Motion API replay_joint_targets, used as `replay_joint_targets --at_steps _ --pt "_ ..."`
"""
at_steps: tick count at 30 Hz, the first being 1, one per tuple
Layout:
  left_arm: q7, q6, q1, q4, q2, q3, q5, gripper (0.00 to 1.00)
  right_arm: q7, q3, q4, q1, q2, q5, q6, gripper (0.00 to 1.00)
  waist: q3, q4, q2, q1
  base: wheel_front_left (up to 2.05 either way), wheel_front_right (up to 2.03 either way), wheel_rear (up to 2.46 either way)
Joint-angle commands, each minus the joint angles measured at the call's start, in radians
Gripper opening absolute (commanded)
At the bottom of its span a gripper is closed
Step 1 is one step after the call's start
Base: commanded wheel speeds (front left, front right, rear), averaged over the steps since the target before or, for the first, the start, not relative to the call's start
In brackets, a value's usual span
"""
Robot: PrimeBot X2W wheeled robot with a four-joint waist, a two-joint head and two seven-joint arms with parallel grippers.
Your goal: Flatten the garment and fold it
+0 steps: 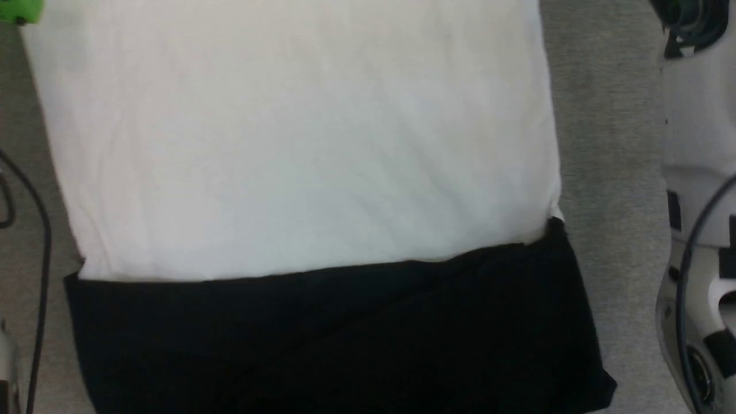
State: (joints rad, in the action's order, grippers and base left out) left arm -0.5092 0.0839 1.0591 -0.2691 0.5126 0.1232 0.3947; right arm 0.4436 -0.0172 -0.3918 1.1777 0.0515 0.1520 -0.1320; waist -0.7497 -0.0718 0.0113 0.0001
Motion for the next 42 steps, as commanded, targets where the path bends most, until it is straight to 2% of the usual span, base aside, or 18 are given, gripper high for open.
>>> replay_joint_targets --at_steps 1,5,9,10,11,12,14,15,16,19,23,33,37,42 --pt "0.018 0.007 0.017 -0.003 -0.013 0.011 0.0 0.0 0.038 0.013 -0.05 0.038 -0.001 -0.025 0.001 1.0 -0.007 0.069 -0.0113 -0.0001 0.0 0.0 0.0" --pt "0.061 0.018 0.02 -0.012 -0.044 0.041 0.006 0.0 0.166 0.033 -0.166 0.114 -0.001 -0.106 0.001 1.0 -0.017 0.108 -0.0113 -0.0001 0.0 0.0 0.0" --pt "0.088 0.024 0.028 -0.029 -0.063 0.064 0.013 0.0 0.267 0.041 -0.213 0.16 -0.001 -0.195 0.001 1.0 -0.024 0.129 -0.0113 -0.0001 0.0 0.0 0.0" --pt "0.093 0.026 0.03 -0.036 -0.065 0.069 0.015 0.0 0.295 0.043 -0.221 0.167 -0.001 -0.214 0.001 0.96 -0.025 0.131 -0.0113 -0.0001 0.0 0.0 0.0" --pt "0.095 0.027 0.032 -0.042 -0.066 0.073 0.017 0.0 0.318 0.044 -0.226 0.171 -0.001 -0.225 0.001 0.78 -0.026 0.132 -0.0113 -0.0001 0.0 0.0 0.0" --pt "0.101 0.029 0.034 -0.049 -0.068 0.076 0.02 0.0 0.348 0.044 -0.231 0.174 -0.001 -0.239 0.001 0.53 -0.026 0.133 -0.0113 -0.0001 0.0 0.0 0.0" --pt "0.108 0.03 0.037 -0.059 -0.068 0.079 0.024 0.0 0.391 0.04 -0.233 0.176 -0.001 -0.26 0.001 0.32 -0.027 0.131 -0.0113 -0.0001 0.0 0.0 0.0" --pt "0.112 0.031 0.04 -0.065 -0.067 0.082 0.025 0.0 0.404 0.04 -0.224 0.177 -0.001 -0.27 0.001 0.08 -0.029 0.13 -0.0113 -0.0001 0.0 0.0 0.0" --pt "0.117 0.032 0.043 -0.071 -0.065 0.083 0.025 0.0 0.405 0.038 -0.212 0.178 -0.001 -0.28 0.001 0.0 -0.03 0.127 -0.0113 -0.0001 0.0 0.0 0.0" --pt "0.142 0.033 0.056 -0.082 -0.058 0.085 0.021 0.0 0.368 0.039 -0.173 0.179 -0.001 -0.293 0.001 0.0 -0.035 0.119 -0.0113 -0.0001 0.0 0.0 0.0" --pt "0.211 0.024 0.084 -0.095 -0.047 0.078 0.0 0.0 0.25 0.053 -0.123 0.187 -0.001 -0.311 0.001 0.0 -0.04 0.104 -0.0113 -0.0001 0.0 0.0 0.0" --pt "0.447 -0.042 0.183 -0.15 -0.024 0.062 -0.093 0.0 0.033 0.063 -0.109 0.202 -0.001 -0.32 0.001 0.0 -0.014 0.064 -0.0113 -0.0001 0.0 0.0 0.0" --pt "0.517 -0.033 0.166 -0.186 -0.029 0.071 -0.095 0.0 -0.054 0.032 -0.112 0.165 -0.001 -0.27 0.001 0.0 0.037 0.052 -0.0113 -0.0001 0.0 0.0 0.0" --pt "0.586 -0.01 0.053 -0.199 -0.027 0.079 -0.071 0.0 -0.154 -0.032 -0.091 0.052 -0.001 -0.197 0.001 0.0 0.147 0.043 -0.0113 -0.0001 0.0 0.0 0.0"
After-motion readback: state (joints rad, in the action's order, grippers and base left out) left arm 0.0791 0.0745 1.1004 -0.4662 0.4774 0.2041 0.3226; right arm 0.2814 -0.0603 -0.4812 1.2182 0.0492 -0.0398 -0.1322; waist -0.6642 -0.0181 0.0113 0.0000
